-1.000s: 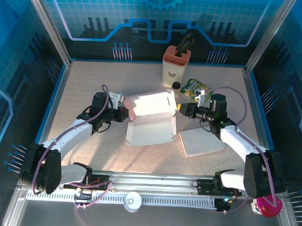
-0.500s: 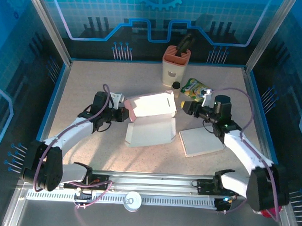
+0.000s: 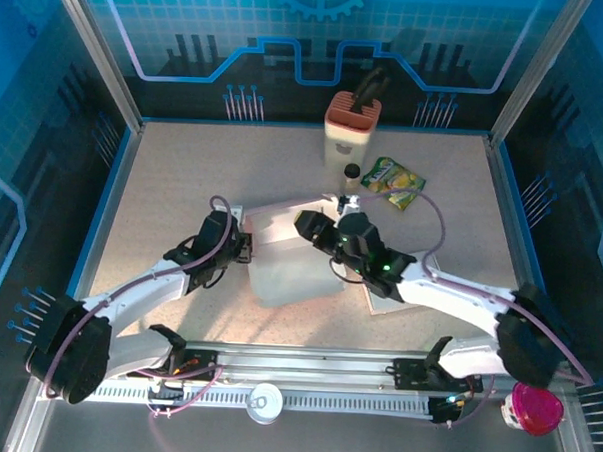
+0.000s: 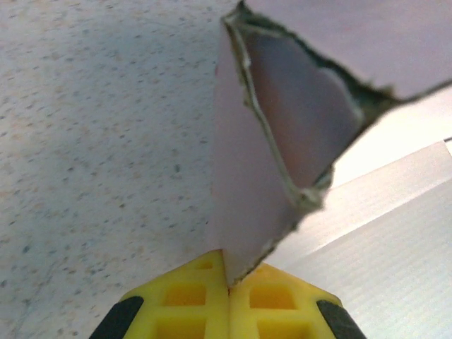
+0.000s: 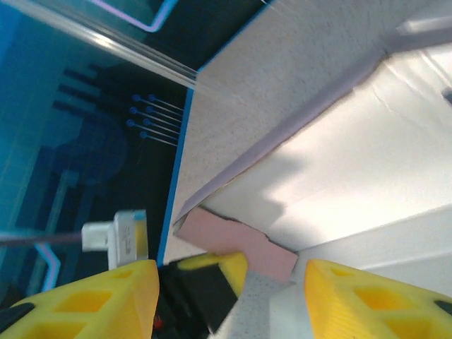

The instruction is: Fold the paper box

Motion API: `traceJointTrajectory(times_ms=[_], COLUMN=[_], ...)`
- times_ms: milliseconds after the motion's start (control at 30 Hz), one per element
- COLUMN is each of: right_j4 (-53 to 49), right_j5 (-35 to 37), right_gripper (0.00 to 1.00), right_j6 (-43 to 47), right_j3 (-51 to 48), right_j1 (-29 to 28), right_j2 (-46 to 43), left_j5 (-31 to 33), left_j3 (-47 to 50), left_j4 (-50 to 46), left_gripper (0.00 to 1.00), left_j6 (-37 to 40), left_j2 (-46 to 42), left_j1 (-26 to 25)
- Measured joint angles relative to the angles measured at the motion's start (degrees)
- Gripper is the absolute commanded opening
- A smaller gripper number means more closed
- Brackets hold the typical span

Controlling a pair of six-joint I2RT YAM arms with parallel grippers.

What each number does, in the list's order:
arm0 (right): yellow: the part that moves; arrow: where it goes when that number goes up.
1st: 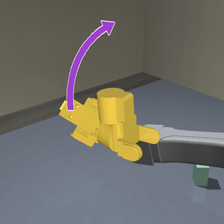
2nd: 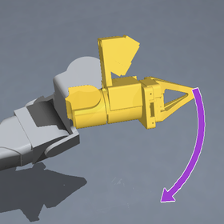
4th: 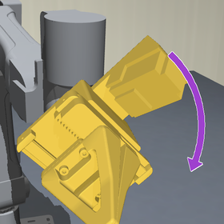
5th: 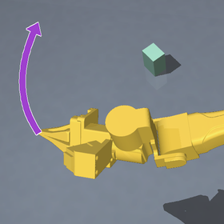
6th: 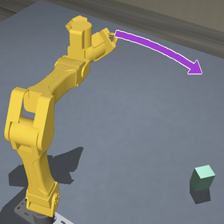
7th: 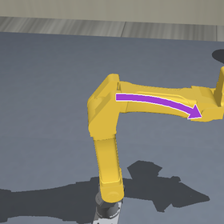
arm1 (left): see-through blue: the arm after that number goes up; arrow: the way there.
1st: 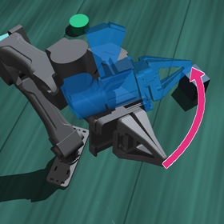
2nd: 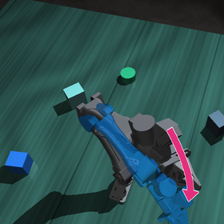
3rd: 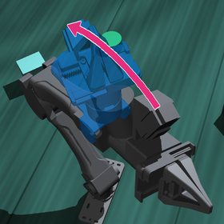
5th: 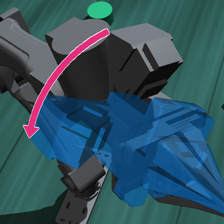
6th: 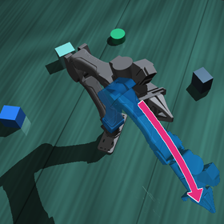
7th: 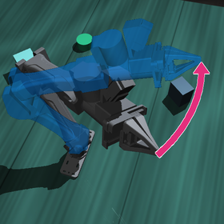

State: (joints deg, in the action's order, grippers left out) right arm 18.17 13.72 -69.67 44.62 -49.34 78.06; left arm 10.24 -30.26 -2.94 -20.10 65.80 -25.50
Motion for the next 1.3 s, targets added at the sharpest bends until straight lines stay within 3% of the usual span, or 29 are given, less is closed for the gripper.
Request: traceJointTrajectory(times_ms=[267,567,933,1067,1233,1300], right_j4=[5.29,11.80,15.15,16.31,16.00,14.88], right_j5=[1.70,0.07,-0.72,-0.94,-1.14,-1.16], right_gripper=[0.55,0.38,0.19,0.00,0.00,0.00], right_j6=[-13.33,-21.81,-25.77,-27.21,-29.46,-30.01], right_j3=[5.35,8.52,10.19,10.21,10.23,10.27], right_j1=[-0.13,1.88,3.30,3.56,3.67,3.67], right_j2=[11.69,20.00,22.67,24.17,24.35,24.35], left_j5=[4.98,6.05,6.51,6.73,6.73,6.73], left_j3=[2.38,2.38,2.43,2.45,3.67,4.48], left_j4=[1.11,1.97,2.47,2.47,5.07,6.88], left_gripper=[0.00,0.00,0.00,0.00,0.00,0.07], left_j6=[-2.10,-2.49,-2.49,-2.49,-2.49,-2.47], left_j2=[-1.49,-1.46,-0.87,-0.87,0.11,0.81], left_j1=[-2.45,-2.56,-2.82,-2.82,-2.86,-2.86])
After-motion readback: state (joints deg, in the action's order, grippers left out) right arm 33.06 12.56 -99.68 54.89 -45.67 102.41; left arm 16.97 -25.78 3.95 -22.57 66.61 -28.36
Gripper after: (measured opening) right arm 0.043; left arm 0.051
